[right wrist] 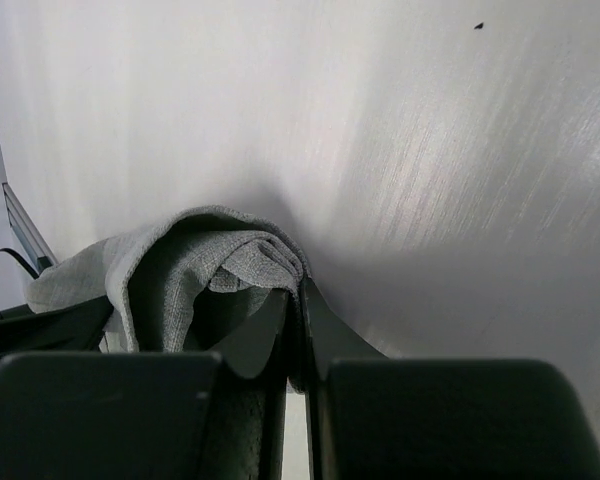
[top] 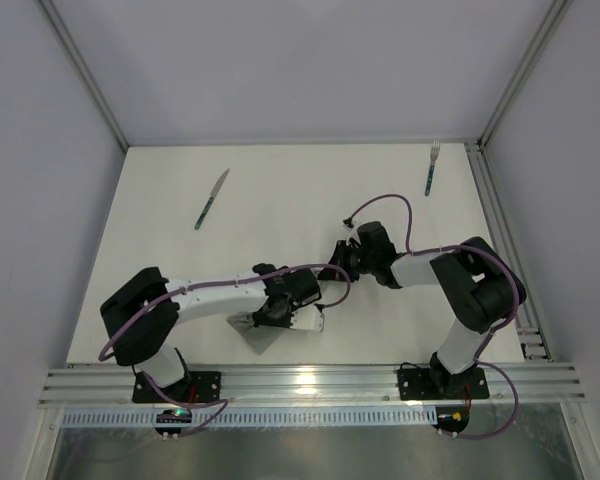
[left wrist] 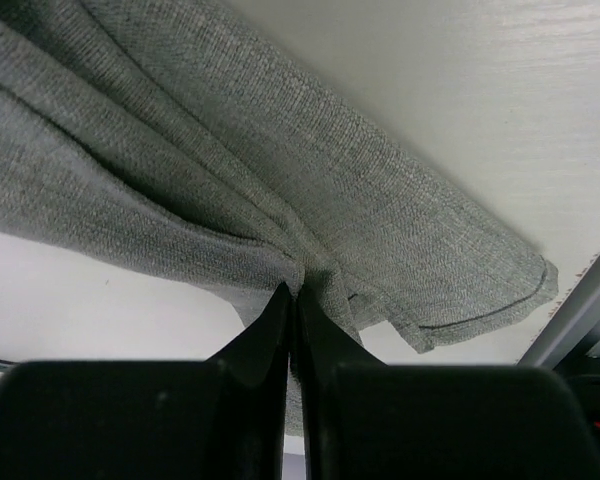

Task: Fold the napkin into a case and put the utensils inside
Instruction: Smooth out the smaller rectangle-folded napkin at the center of the board.

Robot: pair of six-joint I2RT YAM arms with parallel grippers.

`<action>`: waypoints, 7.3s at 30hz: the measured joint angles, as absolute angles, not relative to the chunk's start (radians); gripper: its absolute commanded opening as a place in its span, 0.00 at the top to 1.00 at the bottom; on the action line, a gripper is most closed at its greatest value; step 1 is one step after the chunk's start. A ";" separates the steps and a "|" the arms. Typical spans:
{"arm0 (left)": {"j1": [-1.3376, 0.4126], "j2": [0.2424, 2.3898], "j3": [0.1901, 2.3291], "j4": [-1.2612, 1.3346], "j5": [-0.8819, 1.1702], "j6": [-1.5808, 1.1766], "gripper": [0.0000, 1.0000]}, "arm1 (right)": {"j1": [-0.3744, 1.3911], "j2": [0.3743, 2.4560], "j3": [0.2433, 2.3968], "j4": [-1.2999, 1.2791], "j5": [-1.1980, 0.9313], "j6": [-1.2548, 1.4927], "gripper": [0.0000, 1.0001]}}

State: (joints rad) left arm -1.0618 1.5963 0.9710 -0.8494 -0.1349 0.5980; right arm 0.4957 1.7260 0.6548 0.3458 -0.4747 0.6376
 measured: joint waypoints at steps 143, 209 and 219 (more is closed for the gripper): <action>-0.926 1.476 1.178 -0.917 0.019 0.744 0.38 | 0.640 1.873 0.785 0.486 -0.500 0.767 0.97; -0.836 1.668 0.975 -0.547 0.019 0.840 1.00 | 0.641 1.872 0.730 0.577 -0.529 0.818 0.65; -0.835 1.588 0.894 -0.535 -0.024 0.813 1.00 | 0.637 1.708 0.731 0.397 -0.487 0.726 0.52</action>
State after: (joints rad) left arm -0.8349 1.5879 0.8936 -0.5350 -0.0242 0.8127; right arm 0.6373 1.7077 0.7311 0.3969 -0.4873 0.7261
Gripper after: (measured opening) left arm 0.010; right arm 0.476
